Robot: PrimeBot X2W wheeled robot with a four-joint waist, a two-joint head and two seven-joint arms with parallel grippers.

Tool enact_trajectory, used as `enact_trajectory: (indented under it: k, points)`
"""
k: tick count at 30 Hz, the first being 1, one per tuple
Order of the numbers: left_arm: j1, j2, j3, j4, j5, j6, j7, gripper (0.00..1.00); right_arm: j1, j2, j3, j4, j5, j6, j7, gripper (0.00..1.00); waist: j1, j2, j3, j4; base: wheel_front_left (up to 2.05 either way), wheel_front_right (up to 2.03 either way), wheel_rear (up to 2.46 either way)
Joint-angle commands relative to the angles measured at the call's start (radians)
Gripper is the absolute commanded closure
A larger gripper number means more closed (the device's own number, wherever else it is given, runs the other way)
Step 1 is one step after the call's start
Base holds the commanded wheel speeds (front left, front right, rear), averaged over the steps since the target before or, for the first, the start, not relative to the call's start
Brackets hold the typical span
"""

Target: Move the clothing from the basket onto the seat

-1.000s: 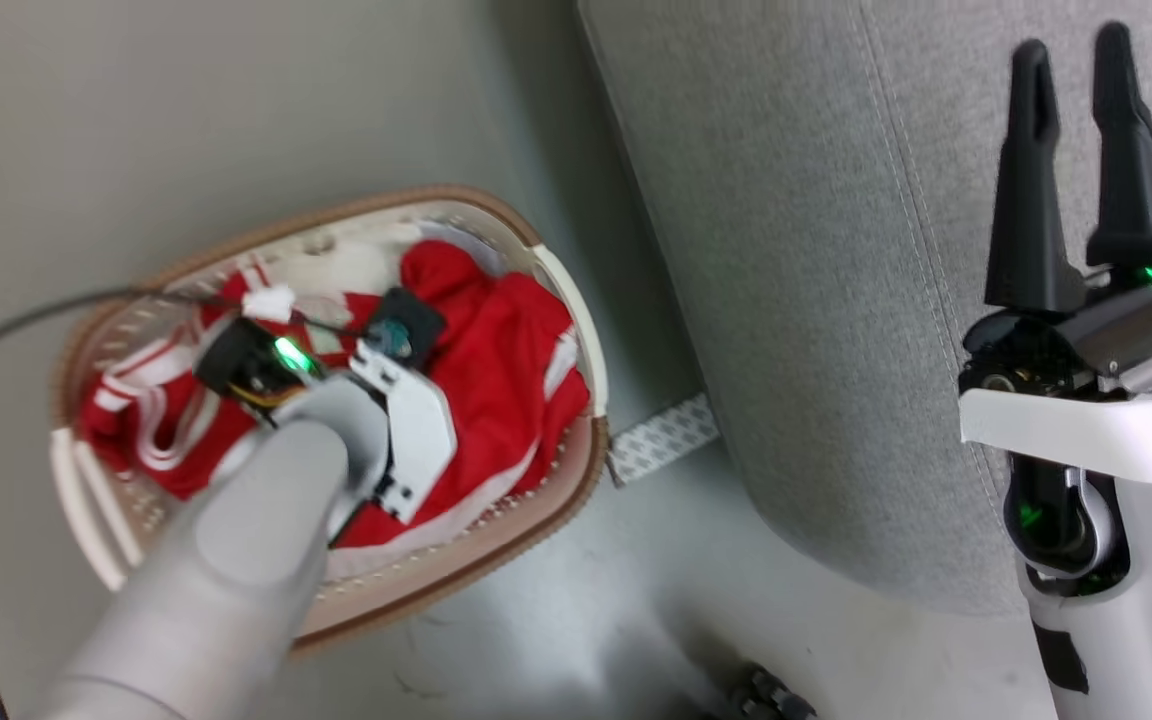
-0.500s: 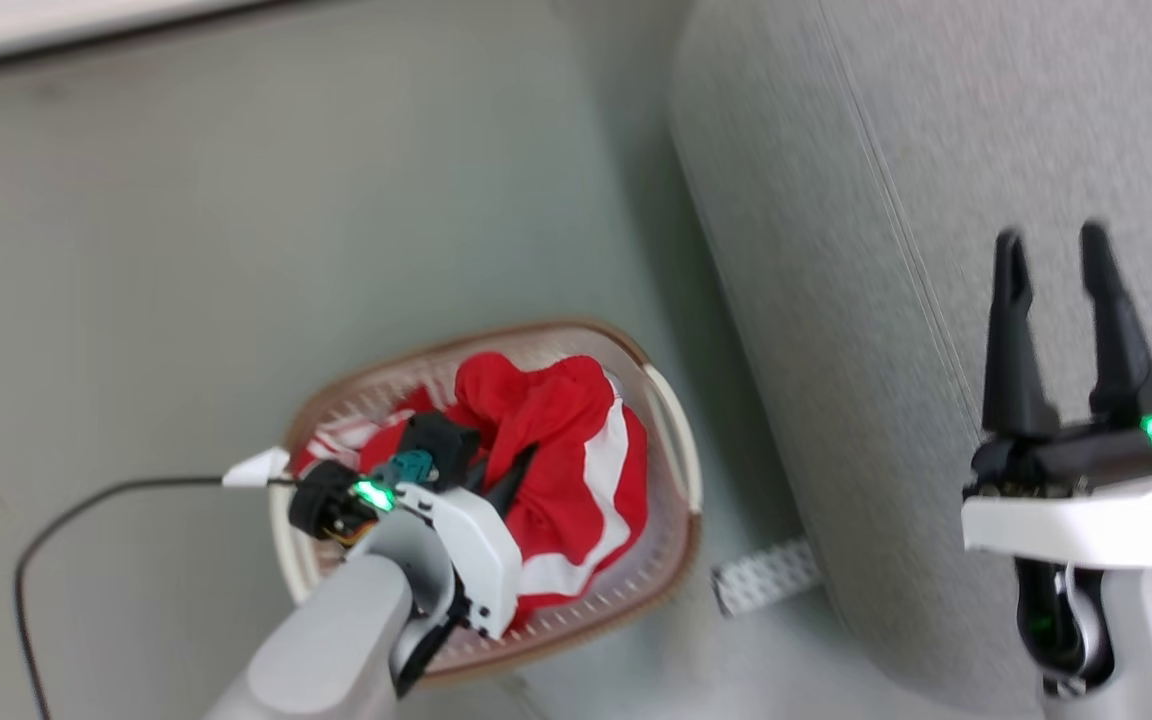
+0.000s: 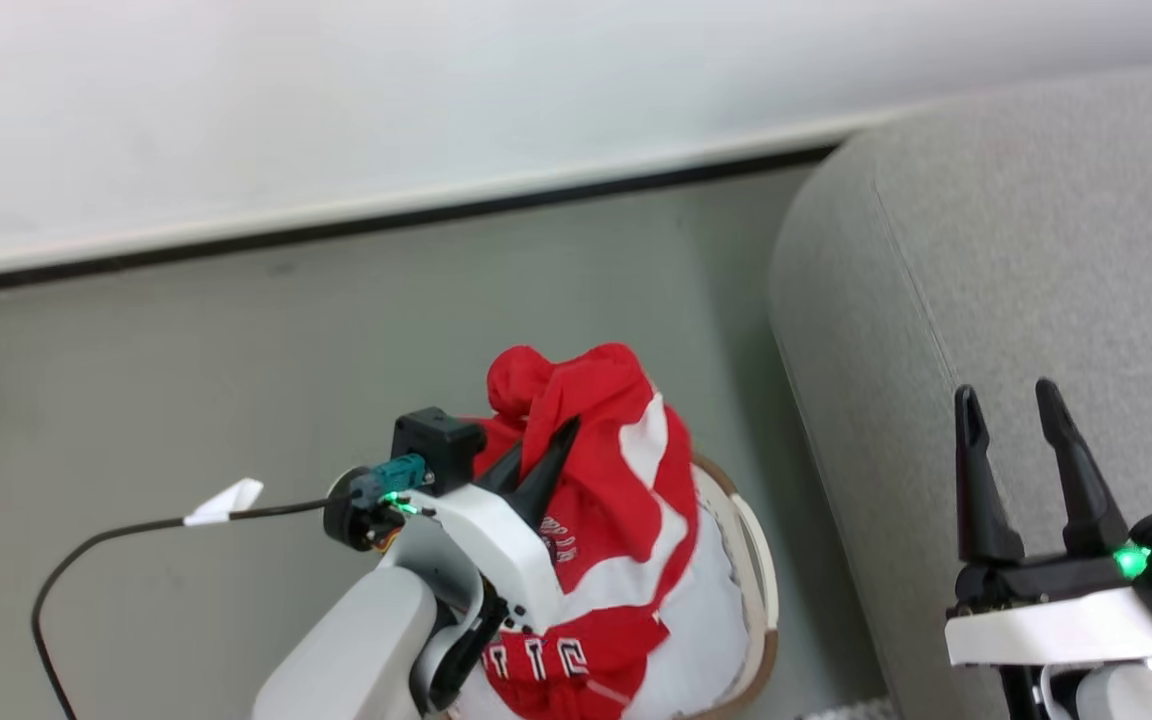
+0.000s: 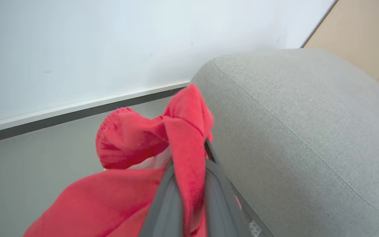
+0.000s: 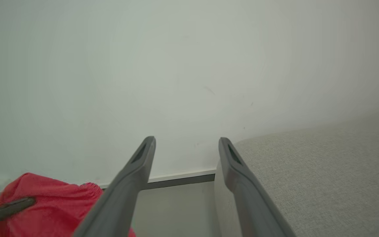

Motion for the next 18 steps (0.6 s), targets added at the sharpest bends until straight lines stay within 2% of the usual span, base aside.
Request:
enact_trajectory:
  k: [1,18]
  points:
    - [0.018,0.004,0.009,-0.03,-0.013,0.006,0.005,1.0,0.023,-0.003,-0.002,0.007,-0.013,0.0,0.0,0.0,0.0002,0.0,-0.065,0.039,0.0,0.0,0.0]
    - [-0.011,0.05,0.065,-0.294,-0.078,0.051,0.11,1.0,0.131,-0.041,0.057,0.039,-0.031,0.0,0.0,0.0,0.0002,0.0,-0.228,0.081,0.0,0.0,0.0]
